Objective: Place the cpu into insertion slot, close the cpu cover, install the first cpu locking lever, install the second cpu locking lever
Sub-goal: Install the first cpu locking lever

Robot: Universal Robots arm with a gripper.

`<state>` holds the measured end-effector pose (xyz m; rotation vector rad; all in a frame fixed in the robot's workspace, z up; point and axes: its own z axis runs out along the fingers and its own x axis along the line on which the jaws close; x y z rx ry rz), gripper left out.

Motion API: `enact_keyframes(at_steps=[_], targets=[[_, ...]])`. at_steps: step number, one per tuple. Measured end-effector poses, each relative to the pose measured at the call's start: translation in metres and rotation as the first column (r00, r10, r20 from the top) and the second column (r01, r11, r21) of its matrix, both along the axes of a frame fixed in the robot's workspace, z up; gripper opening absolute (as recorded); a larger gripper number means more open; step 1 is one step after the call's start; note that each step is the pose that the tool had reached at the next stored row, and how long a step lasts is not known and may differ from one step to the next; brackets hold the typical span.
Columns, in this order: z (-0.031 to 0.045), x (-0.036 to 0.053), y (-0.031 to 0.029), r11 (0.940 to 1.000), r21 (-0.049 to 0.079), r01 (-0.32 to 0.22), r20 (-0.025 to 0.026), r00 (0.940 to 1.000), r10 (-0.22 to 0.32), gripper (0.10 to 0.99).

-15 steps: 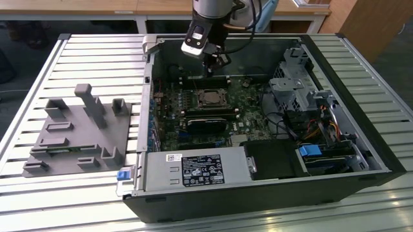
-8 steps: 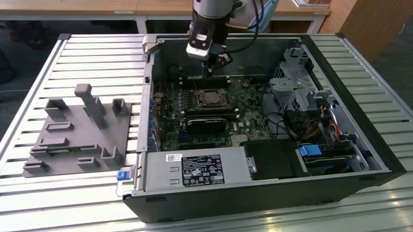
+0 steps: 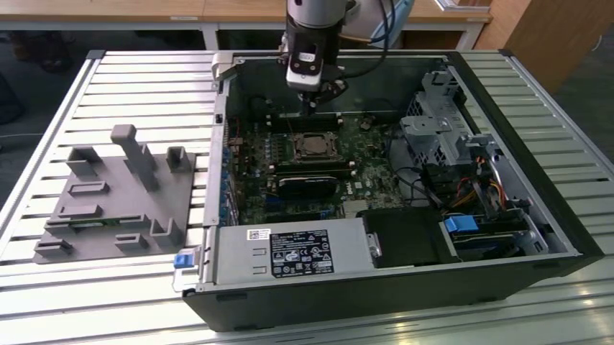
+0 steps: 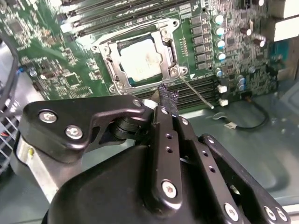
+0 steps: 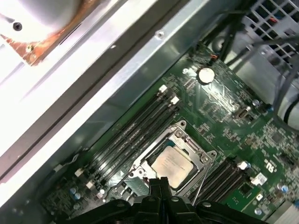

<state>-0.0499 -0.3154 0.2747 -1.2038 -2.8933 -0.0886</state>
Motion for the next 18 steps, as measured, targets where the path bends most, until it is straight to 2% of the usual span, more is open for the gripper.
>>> enact_keyframes(at_steps=[4, 9, 14, 18], targets=[[-0.0004, 0.0000, 0.0000, 0.9974, 0.000, -0.072, 0.0000, 0.9974, 0.072, 0.106], [-0.0008, 0.0000, 0.0000, 0.9868, 0.000, -0.162, -0.0001, 0.9868, 0.162, 0.106], [-0.0012, 0.0000, 0.0000, 0.9679, 0.000, -0.251, 0.0000, 0.9679, 0.251, 0.106], [-0.0014, 0.0000, 0.0000, 0.9468, 0.000, -0.322, -0.0001, 0.9468, 0.322, 0.106]])
